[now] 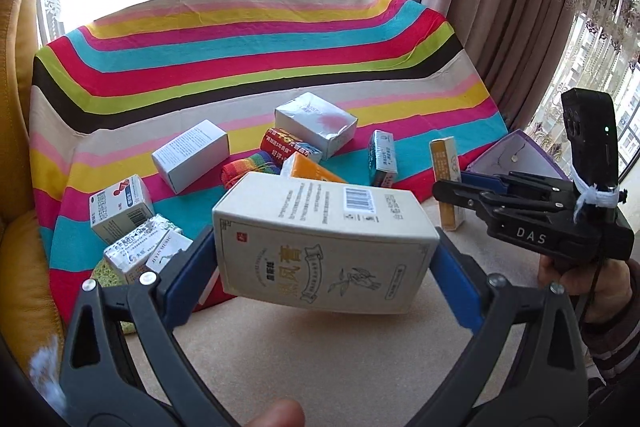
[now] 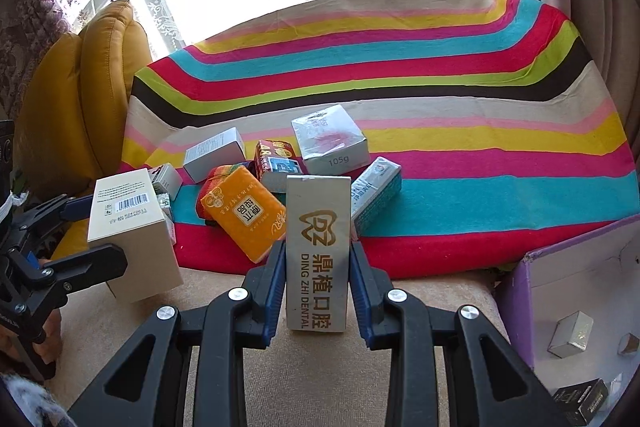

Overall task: Organize objects
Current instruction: 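Grasp the large white box with Chinese print using the left tool, then carry both held boxes into the purple storage box and open both tools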

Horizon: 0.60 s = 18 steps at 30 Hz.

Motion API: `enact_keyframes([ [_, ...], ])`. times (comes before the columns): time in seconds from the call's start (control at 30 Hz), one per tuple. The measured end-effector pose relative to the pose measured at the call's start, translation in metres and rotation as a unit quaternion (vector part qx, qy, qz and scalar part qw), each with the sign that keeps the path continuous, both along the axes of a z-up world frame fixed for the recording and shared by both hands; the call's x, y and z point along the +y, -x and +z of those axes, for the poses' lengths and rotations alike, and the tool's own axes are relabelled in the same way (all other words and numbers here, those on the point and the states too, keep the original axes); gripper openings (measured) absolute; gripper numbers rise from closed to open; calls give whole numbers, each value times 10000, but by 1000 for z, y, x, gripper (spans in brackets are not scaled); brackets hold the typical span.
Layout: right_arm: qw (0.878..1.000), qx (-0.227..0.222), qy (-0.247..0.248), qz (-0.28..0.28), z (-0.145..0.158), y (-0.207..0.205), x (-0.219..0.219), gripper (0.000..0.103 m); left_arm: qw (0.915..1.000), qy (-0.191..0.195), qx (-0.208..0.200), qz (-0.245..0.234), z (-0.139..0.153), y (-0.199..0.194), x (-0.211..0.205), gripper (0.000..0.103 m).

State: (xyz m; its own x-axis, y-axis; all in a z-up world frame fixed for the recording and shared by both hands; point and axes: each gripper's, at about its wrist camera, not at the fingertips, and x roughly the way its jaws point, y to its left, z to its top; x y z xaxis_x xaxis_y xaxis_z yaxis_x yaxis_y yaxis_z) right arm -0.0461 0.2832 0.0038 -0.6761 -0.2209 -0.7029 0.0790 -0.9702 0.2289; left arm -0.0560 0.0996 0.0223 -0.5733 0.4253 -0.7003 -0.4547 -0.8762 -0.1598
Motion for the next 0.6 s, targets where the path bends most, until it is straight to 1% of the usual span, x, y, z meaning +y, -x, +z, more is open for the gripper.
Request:
enact_keyframes([
  [0.1,9998,-25,-86,-204,2,-8,7,32,9998,-133,-63,118,-1,-5,4,100],
  [0.17,9994,-44,-97,-319,3,-12,12,32,9994,-286,-135,170,-1,-6,6,100],
  [0.23,9990,-57,-79,-430,5,-19,19,32,9991,-361,-162,172,0,-7,11,100],
  [0.43,9969,-105,23,-781,10,-42,48,32,9990,-397,-195,-91,1,-14,43,100],
  [0.6,9911,-123,3,-1324,10,-67,93,32,9979,-419,-229,-428,4,-18,76,100],
])
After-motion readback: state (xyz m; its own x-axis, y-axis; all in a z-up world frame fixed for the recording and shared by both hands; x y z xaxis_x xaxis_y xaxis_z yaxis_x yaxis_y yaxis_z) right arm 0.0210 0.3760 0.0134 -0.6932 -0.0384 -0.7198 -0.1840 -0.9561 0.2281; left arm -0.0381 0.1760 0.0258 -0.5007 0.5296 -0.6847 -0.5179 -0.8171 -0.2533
